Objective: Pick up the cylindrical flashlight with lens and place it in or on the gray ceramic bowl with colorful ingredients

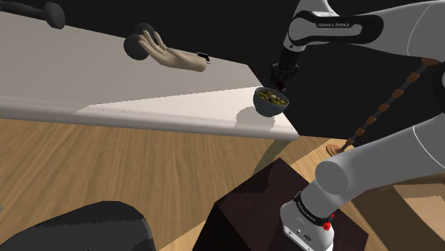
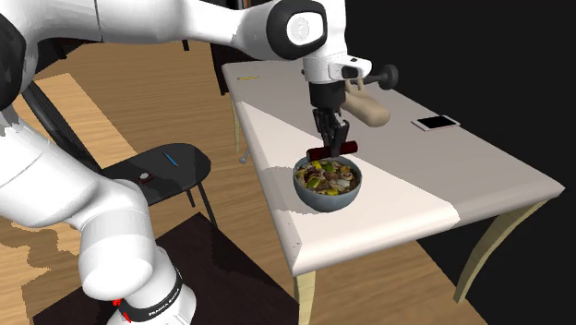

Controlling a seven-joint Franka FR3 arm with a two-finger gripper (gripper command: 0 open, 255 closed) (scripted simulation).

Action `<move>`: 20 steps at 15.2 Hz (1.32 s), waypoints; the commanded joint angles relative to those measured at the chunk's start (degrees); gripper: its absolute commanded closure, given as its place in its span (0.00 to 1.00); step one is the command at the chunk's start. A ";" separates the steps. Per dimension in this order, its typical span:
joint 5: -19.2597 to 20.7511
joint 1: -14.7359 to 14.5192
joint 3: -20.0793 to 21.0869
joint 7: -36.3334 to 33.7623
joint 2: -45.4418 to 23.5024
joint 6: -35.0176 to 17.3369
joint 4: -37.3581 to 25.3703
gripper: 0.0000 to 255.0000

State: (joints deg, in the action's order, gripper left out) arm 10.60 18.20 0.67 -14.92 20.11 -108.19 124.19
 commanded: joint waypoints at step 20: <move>0.55 0.10 -0.10 -1.21 -0.72 -6.86 6.21 0.00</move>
State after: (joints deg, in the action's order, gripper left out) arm 11.15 18.31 0.57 -16.13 19.39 -115.05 130.40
